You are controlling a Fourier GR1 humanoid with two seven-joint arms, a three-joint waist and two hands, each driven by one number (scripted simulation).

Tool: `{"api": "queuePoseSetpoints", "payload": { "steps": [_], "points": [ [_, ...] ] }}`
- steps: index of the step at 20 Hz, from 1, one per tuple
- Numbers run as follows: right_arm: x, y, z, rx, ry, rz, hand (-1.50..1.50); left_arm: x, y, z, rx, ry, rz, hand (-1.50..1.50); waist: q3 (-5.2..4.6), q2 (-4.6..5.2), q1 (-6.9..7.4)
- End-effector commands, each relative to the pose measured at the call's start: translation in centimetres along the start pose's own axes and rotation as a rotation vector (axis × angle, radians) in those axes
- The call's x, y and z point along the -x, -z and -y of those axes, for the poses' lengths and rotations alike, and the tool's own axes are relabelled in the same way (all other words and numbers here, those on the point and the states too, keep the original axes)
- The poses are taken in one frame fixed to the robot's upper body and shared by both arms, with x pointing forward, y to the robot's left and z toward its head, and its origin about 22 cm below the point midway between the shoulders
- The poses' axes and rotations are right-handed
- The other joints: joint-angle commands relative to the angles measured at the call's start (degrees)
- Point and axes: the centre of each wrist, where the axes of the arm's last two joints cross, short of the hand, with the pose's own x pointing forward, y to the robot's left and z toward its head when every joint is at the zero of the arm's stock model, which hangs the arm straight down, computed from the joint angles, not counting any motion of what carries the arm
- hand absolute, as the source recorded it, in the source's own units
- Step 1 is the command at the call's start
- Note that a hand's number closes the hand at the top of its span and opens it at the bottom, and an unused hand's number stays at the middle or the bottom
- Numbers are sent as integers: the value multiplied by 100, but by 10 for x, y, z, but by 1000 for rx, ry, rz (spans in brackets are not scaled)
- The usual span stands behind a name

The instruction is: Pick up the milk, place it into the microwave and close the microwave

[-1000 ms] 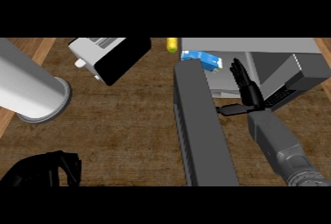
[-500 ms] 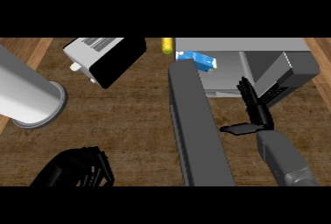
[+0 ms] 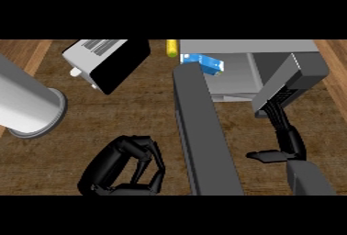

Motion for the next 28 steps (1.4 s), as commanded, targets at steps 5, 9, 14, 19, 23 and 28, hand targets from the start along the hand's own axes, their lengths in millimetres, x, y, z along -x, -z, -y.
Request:
{"api": "queuePoseSetpoints", "payload": {
  "steps": [5,9,14,19,23,28],
  "points": [
    [-20,-50,43,-30,24,51,-150,59,38,39,127,70,-111,150,-11,12,-141],
    [-19,-78,41,-61,-12,90,-150,93,51,54,168,117,-137,150,-4,48,-125],
    [-59,-45,60,-142,19,141,-150,120,50,76,119,192,-126,150,-16,48,-219],
    [-78,-35,55,-176,90,209,-150,134,53,80,31,159,-66,150,-24,96,-391],
    [-103,-43,57,-216,96,223,-150,138,58,84,-2,161,-62,150,-30,75,-505],
    [-127,-27,56,-263,107,264,-150,137,70,87,30,131,-127,150,-30,115,-667]
  ]
}}
